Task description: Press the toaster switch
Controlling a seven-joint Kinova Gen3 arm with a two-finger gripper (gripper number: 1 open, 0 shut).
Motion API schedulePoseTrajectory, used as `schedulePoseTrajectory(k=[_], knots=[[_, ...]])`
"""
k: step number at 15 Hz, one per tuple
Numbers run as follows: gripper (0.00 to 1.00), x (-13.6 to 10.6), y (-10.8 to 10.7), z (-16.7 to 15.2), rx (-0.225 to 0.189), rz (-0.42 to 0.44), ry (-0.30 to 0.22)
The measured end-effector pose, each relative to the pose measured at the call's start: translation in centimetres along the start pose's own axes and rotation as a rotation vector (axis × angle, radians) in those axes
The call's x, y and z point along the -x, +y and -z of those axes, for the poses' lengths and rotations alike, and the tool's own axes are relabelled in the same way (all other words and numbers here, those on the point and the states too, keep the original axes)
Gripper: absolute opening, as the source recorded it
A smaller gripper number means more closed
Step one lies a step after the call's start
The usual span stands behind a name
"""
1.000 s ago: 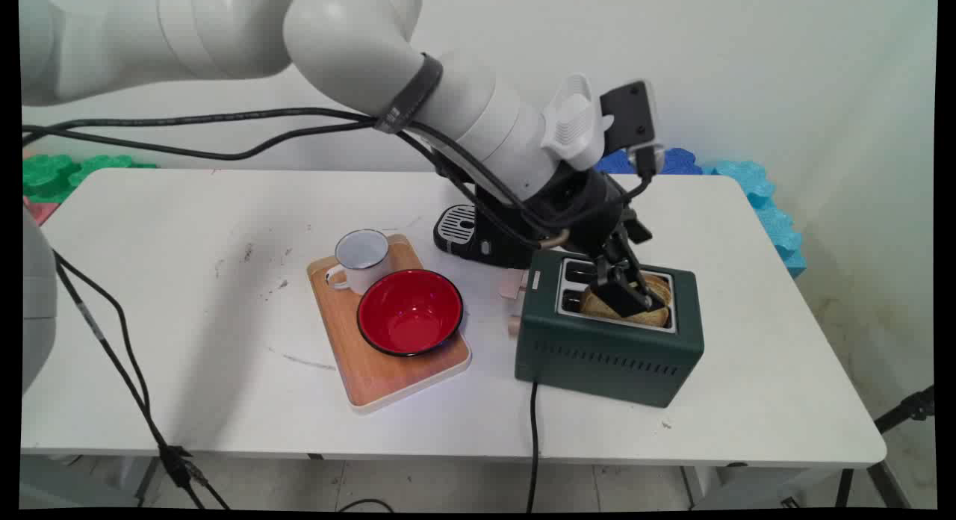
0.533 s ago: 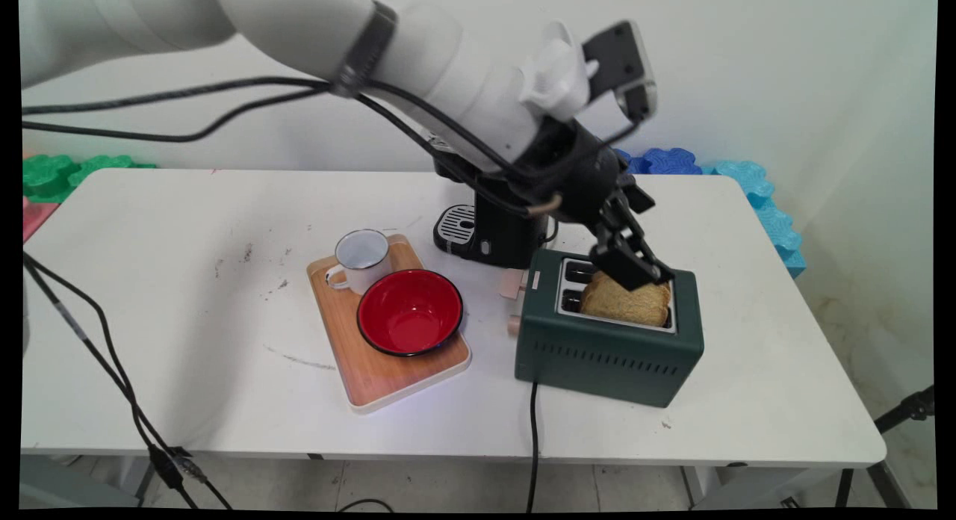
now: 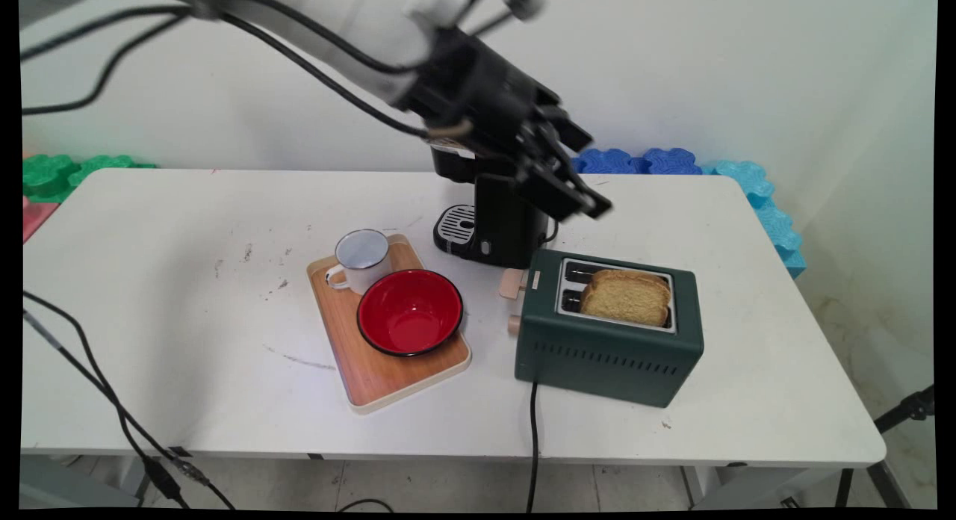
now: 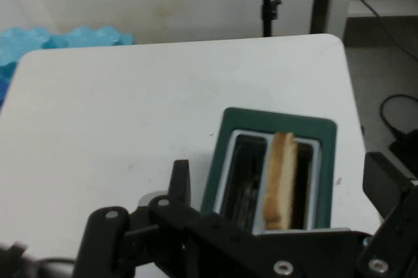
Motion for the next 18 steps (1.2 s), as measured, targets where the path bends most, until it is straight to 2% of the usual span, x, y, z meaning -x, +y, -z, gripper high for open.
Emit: schedulePoseTrajectory(k=[3, 7, 15, 18], knots=[[1.00, 1.7, -1.3, 3.3, -0.032, 0.023, -0.003], [1.00, 4.9, -2.3, 7.3, -0.068, 0.055, -0.036], [1.00, 12.5, -2.1, 12.6, -0.081, 0.069, -0.148], [1.00, 15.3, -1.9, 14.1, -0.085, 0.076, -0.207]])
